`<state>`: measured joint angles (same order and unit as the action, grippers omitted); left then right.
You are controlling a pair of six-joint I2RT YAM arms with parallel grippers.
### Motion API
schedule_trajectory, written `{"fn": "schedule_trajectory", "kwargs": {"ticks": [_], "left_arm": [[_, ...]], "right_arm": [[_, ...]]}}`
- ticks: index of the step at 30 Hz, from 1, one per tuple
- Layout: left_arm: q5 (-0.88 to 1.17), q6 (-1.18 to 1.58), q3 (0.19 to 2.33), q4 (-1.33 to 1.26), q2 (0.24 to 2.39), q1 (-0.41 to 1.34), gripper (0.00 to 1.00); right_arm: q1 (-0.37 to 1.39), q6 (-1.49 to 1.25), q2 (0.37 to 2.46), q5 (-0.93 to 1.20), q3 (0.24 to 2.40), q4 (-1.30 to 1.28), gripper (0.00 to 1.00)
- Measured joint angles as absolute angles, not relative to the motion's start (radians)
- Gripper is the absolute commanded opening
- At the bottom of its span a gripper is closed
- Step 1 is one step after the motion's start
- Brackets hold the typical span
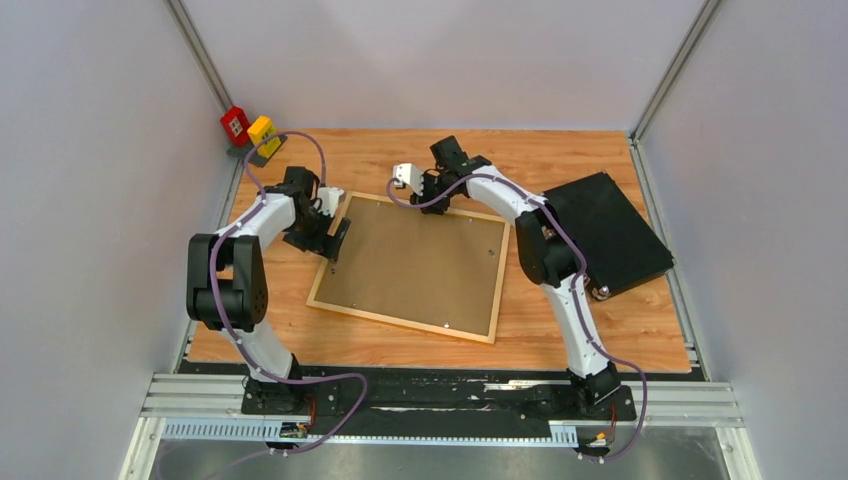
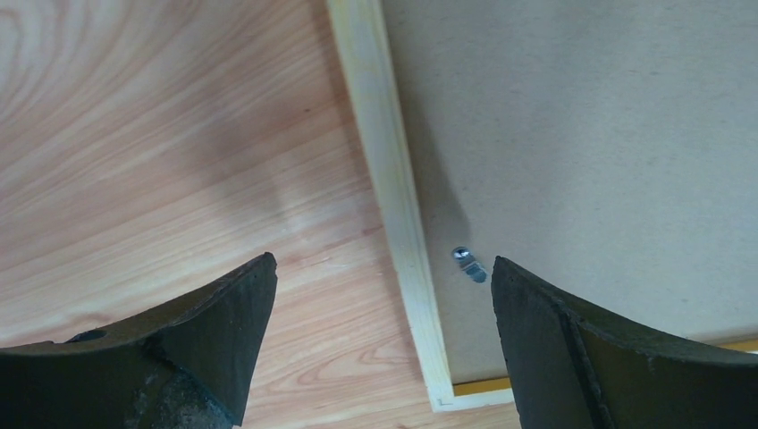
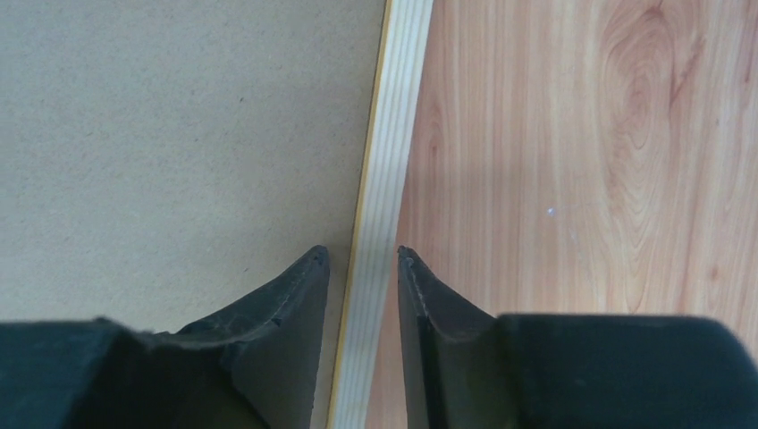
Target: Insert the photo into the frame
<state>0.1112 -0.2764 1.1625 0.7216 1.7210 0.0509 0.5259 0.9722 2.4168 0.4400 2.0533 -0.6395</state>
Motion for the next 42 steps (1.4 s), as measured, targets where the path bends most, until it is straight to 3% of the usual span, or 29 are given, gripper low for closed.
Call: {"fn": "schedule_trajectory", "kwargs": {"ticks": [21, 32, 42], "left_arm": [[0.2, -0.302, 1.139, 0.715, 1.725, 0.052, 0.82], [0.194, -0.294, 1.102, 0.685, 1.744, 0.065, 0.75], [0.211, -0.286, 1.096, 0.684, 1.744, 0.069, 0.62]], "right_arm": [[0.526, 0.71, 2.246, 0.366, 1.832, -0.562, 0.39], [0.506, 0.531, 2.098, 0.317, 1.709, -0.538, 0.48], [0.436, 0.298, 1.831, 0.279, 1.411, -0.517, 0.54]]}}
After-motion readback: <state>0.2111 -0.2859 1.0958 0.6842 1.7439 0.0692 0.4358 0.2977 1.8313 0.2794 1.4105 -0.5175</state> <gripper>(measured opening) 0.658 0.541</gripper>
